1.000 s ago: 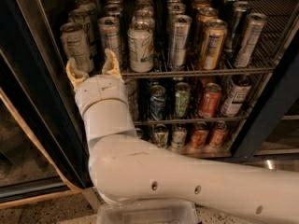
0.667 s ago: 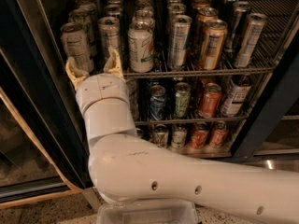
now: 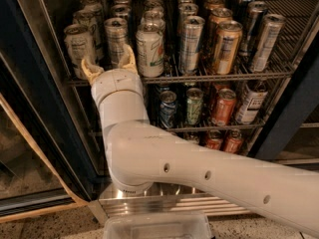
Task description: Pick redbull can from top shelf of fridge
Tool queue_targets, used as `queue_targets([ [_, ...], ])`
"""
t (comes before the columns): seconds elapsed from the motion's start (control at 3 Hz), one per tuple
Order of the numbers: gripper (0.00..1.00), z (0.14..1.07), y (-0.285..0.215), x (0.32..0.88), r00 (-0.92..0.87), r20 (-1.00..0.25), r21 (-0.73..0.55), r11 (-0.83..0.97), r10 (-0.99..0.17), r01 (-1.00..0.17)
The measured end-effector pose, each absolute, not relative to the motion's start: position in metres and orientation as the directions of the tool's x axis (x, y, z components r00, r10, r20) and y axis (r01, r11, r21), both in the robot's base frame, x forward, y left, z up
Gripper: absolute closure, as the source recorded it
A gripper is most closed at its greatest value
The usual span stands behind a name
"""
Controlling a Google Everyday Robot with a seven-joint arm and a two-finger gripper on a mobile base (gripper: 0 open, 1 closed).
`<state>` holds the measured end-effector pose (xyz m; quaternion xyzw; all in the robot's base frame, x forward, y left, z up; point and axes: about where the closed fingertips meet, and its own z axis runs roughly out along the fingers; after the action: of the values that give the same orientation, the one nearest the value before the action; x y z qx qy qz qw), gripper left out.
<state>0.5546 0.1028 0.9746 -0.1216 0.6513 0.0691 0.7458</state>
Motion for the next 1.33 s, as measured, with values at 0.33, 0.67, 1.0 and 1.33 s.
queue_targets([
  [0.33,0.39,0.974,0.101,0.556,0.140,-0.988,-0.094,0.962,-0.059,-0.258],
  [0.67,0.39,0.973,0.099,0.557,0.139,-0.988,-0.098,0.963,-0.064,-0.249],
  [1.0,0.39,0.962,0.089,0.586,0.103,-0.990,-0.119,0.969,-0.099,-0.217],
  [1.33,0.39,0.959,0.089,0.610,0.100,-0.989,-0.121,0.977,-0.105,-0.174],
])
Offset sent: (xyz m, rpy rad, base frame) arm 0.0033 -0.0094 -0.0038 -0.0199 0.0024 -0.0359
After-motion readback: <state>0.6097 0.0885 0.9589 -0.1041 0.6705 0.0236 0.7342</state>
